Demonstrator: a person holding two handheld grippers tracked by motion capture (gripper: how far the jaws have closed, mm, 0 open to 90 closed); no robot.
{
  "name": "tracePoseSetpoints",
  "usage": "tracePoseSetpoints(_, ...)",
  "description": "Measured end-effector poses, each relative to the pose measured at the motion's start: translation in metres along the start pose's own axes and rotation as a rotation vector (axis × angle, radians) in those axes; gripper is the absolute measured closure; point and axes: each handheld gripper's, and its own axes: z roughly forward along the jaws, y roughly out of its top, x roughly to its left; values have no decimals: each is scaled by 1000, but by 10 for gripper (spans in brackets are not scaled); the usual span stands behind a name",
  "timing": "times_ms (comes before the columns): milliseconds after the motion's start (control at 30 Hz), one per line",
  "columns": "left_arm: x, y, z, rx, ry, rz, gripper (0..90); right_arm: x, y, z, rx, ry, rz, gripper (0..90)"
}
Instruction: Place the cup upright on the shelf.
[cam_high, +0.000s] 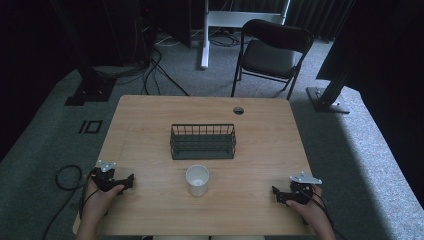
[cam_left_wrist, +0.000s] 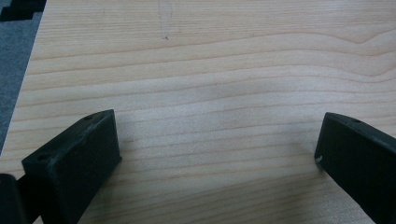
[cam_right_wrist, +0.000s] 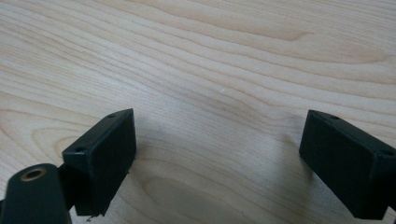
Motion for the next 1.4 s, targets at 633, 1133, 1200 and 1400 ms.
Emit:
tracePoseSetpoints(633,0,0,0,0,0,0,2,0,0,0,0,0,-1,104)
tracePoseSetpoints(1133,0,0,0,0,0,1,2,4,4,-1,0,22,-38,107)
tracePoseSetpoints(1200,0,0,0,0,0,0,2,6,6,-1,-12,31,-44,107)
tracePoseSetpoints(1400,0,0,0,0,0,0,2,12,12,-1,-30,63,-60,107)
